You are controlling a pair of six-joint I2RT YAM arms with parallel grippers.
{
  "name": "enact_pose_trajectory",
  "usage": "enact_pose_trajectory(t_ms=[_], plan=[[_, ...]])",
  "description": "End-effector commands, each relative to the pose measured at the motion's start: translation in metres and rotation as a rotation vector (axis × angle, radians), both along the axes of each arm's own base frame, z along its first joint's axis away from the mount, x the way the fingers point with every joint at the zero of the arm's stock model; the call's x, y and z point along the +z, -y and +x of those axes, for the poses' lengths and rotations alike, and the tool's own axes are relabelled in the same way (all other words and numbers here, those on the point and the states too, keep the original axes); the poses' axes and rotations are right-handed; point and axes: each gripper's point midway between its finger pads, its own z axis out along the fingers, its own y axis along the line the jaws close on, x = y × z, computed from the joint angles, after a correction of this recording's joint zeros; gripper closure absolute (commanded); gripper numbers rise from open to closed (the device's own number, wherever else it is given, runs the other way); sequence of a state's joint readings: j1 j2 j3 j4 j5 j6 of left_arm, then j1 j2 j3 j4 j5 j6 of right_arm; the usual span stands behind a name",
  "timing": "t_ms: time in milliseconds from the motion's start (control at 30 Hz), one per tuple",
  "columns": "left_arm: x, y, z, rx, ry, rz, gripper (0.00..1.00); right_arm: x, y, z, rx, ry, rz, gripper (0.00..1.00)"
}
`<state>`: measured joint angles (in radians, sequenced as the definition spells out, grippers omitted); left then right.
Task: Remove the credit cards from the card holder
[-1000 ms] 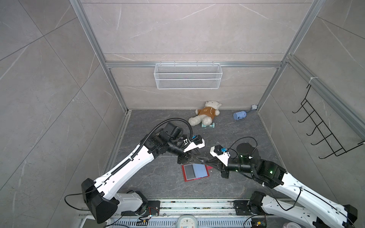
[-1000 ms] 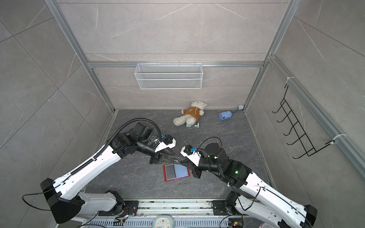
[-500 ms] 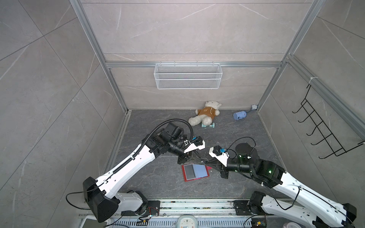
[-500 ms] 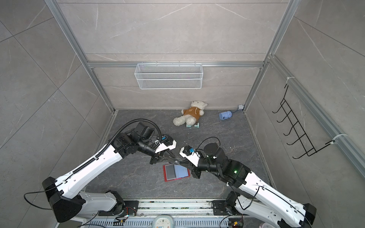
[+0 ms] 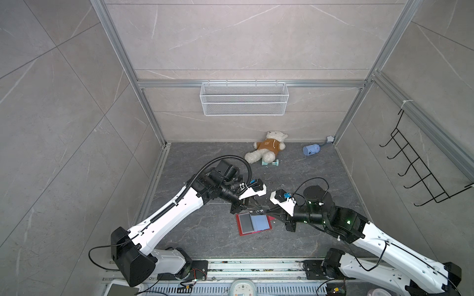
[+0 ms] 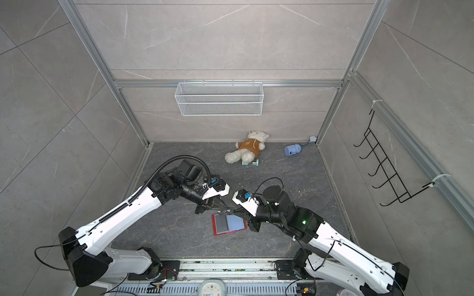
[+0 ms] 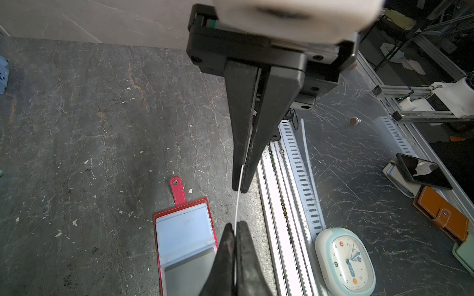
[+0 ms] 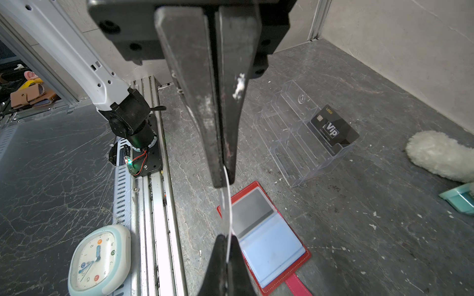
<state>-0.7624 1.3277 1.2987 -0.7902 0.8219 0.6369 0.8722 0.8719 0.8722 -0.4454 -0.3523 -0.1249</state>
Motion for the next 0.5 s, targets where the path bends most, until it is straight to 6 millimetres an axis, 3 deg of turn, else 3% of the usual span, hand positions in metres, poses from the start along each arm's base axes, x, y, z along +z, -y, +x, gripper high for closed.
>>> enact_pose_trajectory(t_ms=[0,133,467], plan=[[-0.001,0.002,-0.003,-0.038,0.006,-0.018,1.0,-0.002,-0.004,0.003,0.006,0.026,-0.003,0.9],[-0.002,0.001,0.001,-0.027,0.053,-0.018,1.0,-0.006,0.0,0.013,-0.057,0.032,-0.025,0.58],[-0.012,-0.006,0.015,0.012,0.105,0.016,1.0,-0.007,0.022,0.047,-0.298,0.055,-0.083,0.05]])
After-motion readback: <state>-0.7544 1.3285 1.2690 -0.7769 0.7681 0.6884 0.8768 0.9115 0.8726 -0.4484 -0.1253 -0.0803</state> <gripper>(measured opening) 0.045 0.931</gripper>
